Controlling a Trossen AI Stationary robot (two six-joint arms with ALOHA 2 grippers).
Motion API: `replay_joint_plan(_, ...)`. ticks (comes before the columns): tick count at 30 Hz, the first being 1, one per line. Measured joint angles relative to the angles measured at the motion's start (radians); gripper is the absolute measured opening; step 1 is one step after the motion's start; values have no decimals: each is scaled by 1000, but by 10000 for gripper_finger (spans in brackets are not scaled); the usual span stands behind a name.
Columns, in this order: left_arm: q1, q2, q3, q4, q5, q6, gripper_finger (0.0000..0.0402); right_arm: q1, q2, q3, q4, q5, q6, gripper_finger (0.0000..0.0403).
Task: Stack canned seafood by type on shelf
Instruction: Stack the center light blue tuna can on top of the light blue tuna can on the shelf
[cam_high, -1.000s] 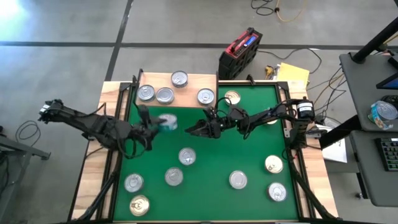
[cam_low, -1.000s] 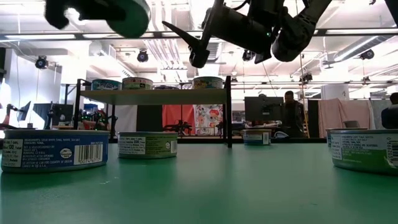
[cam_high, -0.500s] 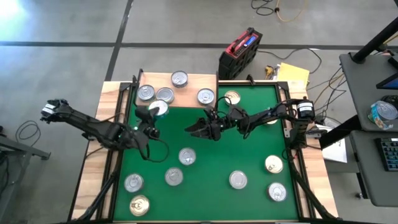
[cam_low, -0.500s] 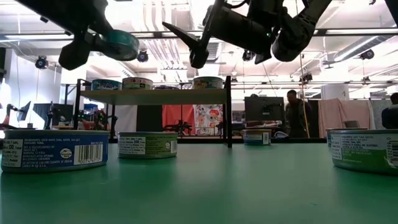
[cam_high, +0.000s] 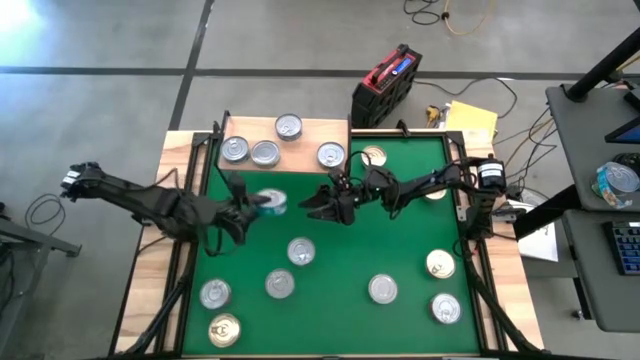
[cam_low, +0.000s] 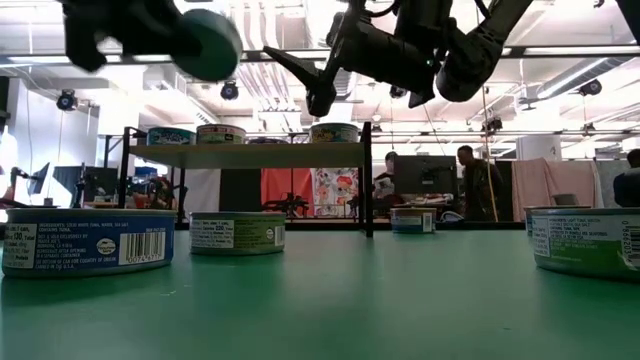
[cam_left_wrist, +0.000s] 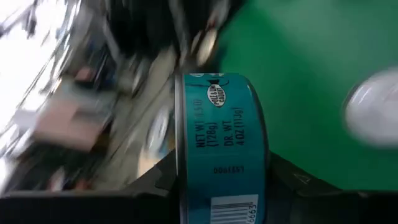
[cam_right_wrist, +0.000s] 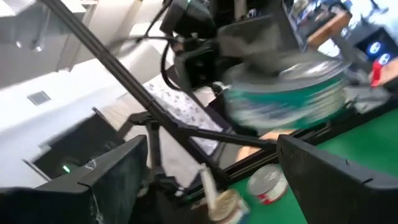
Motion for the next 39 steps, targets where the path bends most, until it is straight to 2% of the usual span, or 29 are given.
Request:
replay_joint_plan(3,46,-40,0,31,182,52,113,-7,0,0,0,-1,-65,339)
replay_joint_plan(5,74,-66,0,17,164,98,113,-8,-2,0,-3,-2,-101,333)
replay_joint_plan(9,136,-112,-1,14,-11,124,113,-11,-10,1,-59,-3,-158,322)
replay_joint_plan(12,162,-115,-4,11,-124,72,113,-16,-21,9,-151,-2,-207,314)
replay_joint_plan(18,167,-29,-13,-14,-517,-24,113,-20,-45,75,-393,17,-367,303)
replay_joint_plan(20,167,20,-13,-17,-585,-39,113,-20,-46,108,-482,16,-409,300)
replay_joint_plan(27,176,126,-13,-77,-708,-30,113,-48,-46,245,-807,6,-532,300)
replay_joint_plan(30,176,123,10,-148,-718,-41,113,-79,-54,268,-846,-53,-550,307)
replay_joint_plan(32,175,107,23,-257,-717,-72,113,-104,-62,267,-845,-100,-550,312)
replay_joint_plan(34,179,90,35,-393,-708,-160,113,-129,-71,266,-855,-127,-550,317)
replay_joint_plan(36,181,76,48,-512,-656,-294,113,-150,-73,265,-863,-131,-552,321)
replay_joint_plan(39,179,65,58,-603,-606,-434,113,-167,-73,265,-867,-131,-559,326)
